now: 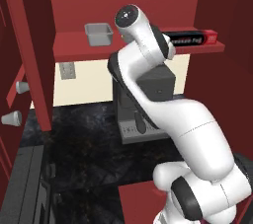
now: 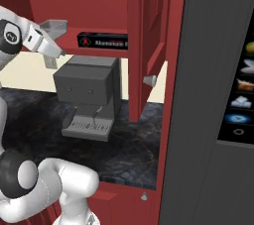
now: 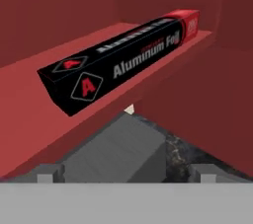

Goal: Retrieve the tupperware and aluminum foil from the cabinet and place them on the dining counter near the plate with kebab skewer and steak to prepare for storing leftovers.

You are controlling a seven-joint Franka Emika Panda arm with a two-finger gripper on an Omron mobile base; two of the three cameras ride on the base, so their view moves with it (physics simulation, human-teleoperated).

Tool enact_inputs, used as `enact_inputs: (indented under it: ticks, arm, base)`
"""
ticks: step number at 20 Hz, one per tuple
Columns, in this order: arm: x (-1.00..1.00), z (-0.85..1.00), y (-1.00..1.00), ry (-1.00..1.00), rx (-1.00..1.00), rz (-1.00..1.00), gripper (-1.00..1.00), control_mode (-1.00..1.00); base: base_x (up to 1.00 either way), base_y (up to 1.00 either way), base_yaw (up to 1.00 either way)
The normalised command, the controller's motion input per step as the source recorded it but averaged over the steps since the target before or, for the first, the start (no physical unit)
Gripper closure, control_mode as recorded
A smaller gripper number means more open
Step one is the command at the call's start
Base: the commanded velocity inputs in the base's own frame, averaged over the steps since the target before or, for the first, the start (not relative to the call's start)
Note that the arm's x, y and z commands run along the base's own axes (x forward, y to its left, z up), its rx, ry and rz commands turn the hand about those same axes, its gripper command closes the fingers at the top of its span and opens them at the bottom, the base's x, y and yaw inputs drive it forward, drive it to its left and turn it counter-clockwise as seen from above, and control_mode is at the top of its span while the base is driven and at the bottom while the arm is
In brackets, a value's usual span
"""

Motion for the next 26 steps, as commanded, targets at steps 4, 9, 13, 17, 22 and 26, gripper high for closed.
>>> enact_inputs:
  ticks: [4, 9, 13, 17, 22, 26]
  arm:
    - [0.18, 0.04, 0.20, -0.12, 0.00, -0.24, -1.00, -1.00]
    - [0.17, 0.15, 0.03, -0.05, 0.00, -0.20, -1.00, -1.00]
    - [0.21, 0.24, 0.00, 0.00, 0.00, -0.14, -1.00, -1.00]
    - [0.24, 0.18, 0.00, 0.01, 0.00, -0.11, -1.00, -1.00]
    - [0.24, 0.00, 0.00, 0.03, 0.00, -0.10, -1.00, -1.00]
    - [0.22, 0.00, 0.00, 0.01, 0.00, -0.10, -1.00, -1.00]
  base:
    - [0.00, 0.00, 0.00]
    - [0.00, 0.00, 0.00]
    - [0.00, 0.00, 0.00]
    - [0.00, 0.00, 0.00]
    - [0.00, 0.00, 0.00]
    - [0.00, 0.00, 0.00]
